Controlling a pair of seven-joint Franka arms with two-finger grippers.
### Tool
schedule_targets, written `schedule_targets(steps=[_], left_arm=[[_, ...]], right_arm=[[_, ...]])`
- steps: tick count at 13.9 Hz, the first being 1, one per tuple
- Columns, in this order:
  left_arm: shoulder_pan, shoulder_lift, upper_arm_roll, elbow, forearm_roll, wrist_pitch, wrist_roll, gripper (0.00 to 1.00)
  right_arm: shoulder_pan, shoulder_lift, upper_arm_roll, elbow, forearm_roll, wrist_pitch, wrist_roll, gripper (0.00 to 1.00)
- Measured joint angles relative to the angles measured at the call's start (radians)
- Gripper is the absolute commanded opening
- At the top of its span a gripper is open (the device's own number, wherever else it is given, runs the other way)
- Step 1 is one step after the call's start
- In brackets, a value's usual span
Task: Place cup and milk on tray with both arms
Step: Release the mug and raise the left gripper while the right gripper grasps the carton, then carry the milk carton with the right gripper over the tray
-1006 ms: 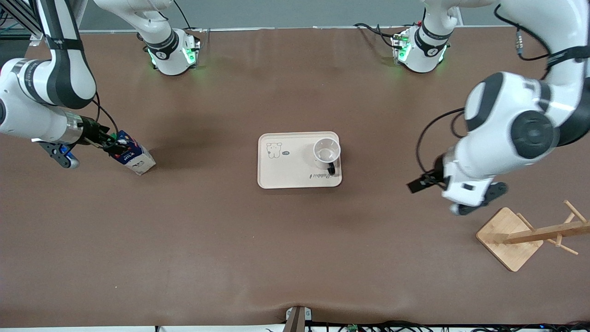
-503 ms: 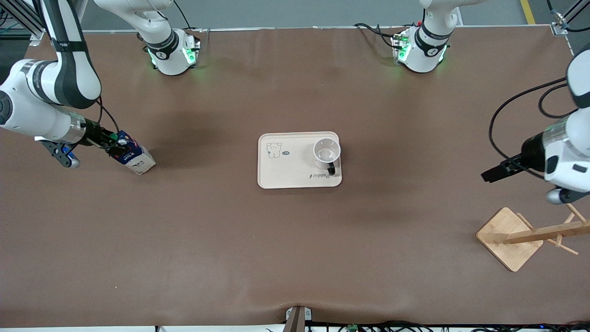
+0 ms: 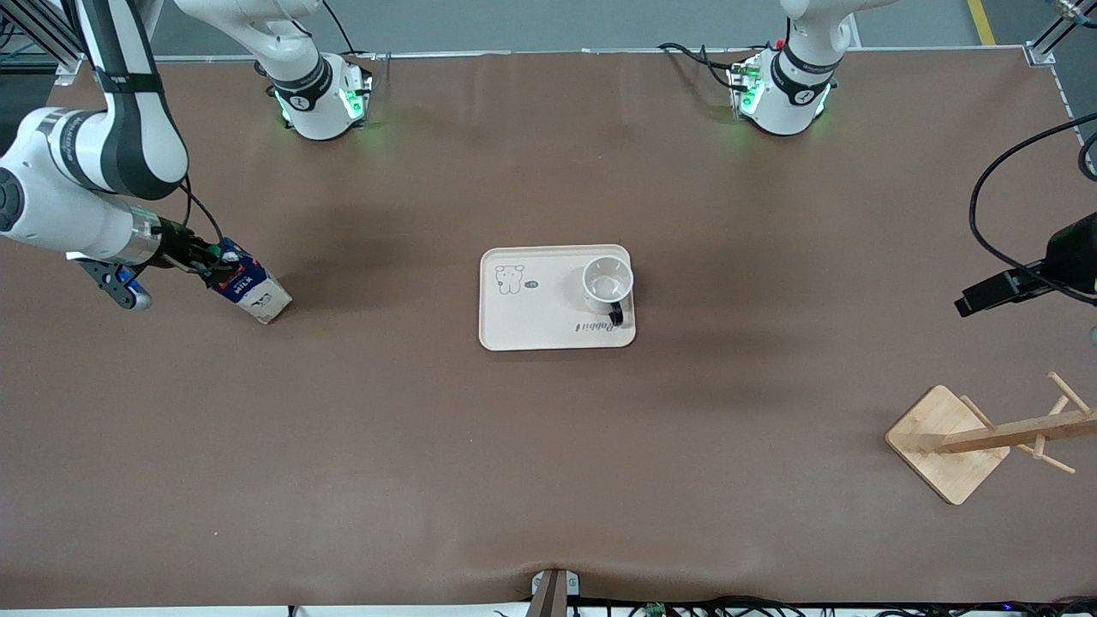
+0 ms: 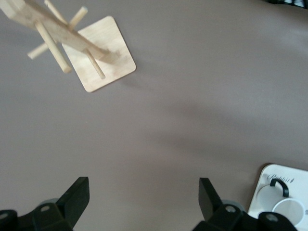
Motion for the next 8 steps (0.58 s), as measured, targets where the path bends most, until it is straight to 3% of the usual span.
schedule_targets(steps=[2,4,8], left_arm=[[-0.03,-0.025,0.047,0.0,0.0,-0.002,0.014,1.0],[-0.078,-0.04,0.115,-0.002,0.0,-0.002,0.029,1.0],[-0.169,-0.094,0.197,-0.026,0.0,-0.009,0.069,1.0]], right_arm=[[0.049,-0.007,0.003,0.126,0.004,-0.134,0.001,0.23],[0.111,-0.003,0.007,0.268,0.011,-0.259,0.027,0.0],[0.234,0.076,0.018,0.433,0.134,-0.378,0.043,0.0]])
